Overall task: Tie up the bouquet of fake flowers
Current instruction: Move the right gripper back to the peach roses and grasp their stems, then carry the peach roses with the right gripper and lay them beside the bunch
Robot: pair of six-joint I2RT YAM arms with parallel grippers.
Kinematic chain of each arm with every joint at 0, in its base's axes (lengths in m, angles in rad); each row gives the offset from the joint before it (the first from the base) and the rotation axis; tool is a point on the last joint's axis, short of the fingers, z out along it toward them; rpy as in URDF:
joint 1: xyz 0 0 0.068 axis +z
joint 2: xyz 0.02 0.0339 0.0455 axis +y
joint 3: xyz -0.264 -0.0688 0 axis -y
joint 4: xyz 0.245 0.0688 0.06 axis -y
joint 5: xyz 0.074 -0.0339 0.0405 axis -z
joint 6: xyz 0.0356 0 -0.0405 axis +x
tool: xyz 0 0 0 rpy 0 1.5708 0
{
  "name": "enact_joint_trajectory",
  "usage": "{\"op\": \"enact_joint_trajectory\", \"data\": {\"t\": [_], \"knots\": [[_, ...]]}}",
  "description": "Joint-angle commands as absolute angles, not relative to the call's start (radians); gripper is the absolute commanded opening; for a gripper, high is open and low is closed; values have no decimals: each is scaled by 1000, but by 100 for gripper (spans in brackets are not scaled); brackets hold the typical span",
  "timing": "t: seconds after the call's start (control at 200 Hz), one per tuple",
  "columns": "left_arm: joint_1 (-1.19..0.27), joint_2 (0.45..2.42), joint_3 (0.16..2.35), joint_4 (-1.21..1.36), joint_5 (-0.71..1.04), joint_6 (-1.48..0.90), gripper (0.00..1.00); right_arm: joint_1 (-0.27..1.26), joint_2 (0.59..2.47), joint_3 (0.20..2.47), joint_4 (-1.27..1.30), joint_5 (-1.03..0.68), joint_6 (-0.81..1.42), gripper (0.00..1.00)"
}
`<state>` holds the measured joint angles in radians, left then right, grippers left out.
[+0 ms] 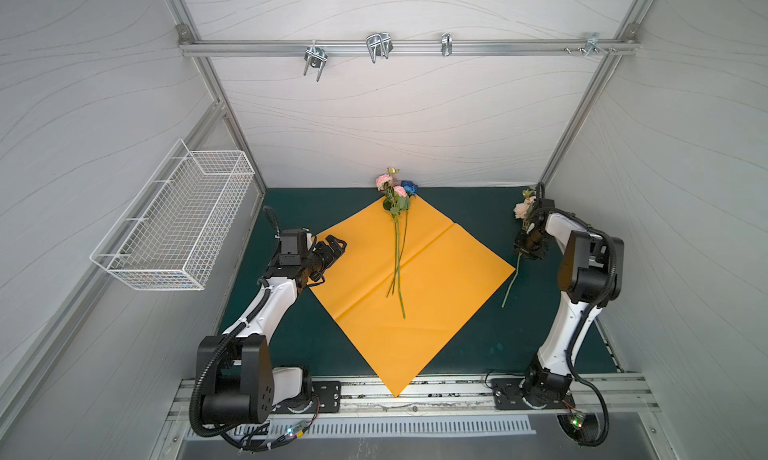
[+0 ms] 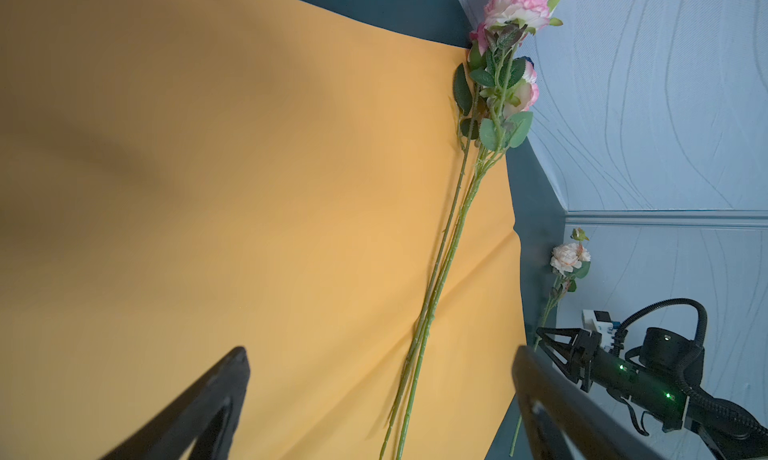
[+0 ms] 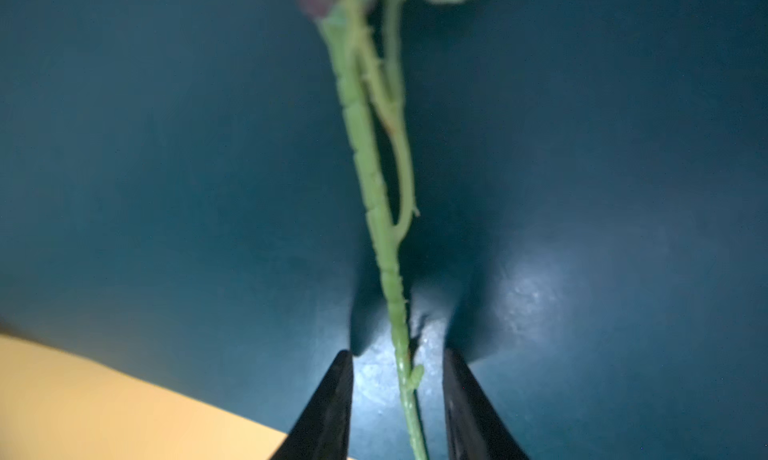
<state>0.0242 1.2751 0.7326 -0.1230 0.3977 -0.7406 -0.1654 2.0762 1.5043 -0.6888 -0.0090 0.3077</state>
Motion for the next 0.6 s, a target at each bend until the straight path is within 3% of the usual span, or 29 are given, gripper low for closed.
{"op": "enact_joint_trajectory", "data": {"t": [0.0, 0.09, 0.345, 0.595], "knots": [[21, 1284, 770, -117, 405, -744, 99, -175, 2147, 1524, -731, -45, 302, 16], [21, 1277, 771, -126, 402, -740, 99, -176, 2148, 1557, -757, -27, 286, 0], [21, 1270, 764, -120, 395, -742, 99, -138, 1996, 1638, -822, -8, 261, 0], [21, 1282, 749, -95, 402, -754, 99, 172, 1844, 1624, -806, 14, 356, 0]]}}
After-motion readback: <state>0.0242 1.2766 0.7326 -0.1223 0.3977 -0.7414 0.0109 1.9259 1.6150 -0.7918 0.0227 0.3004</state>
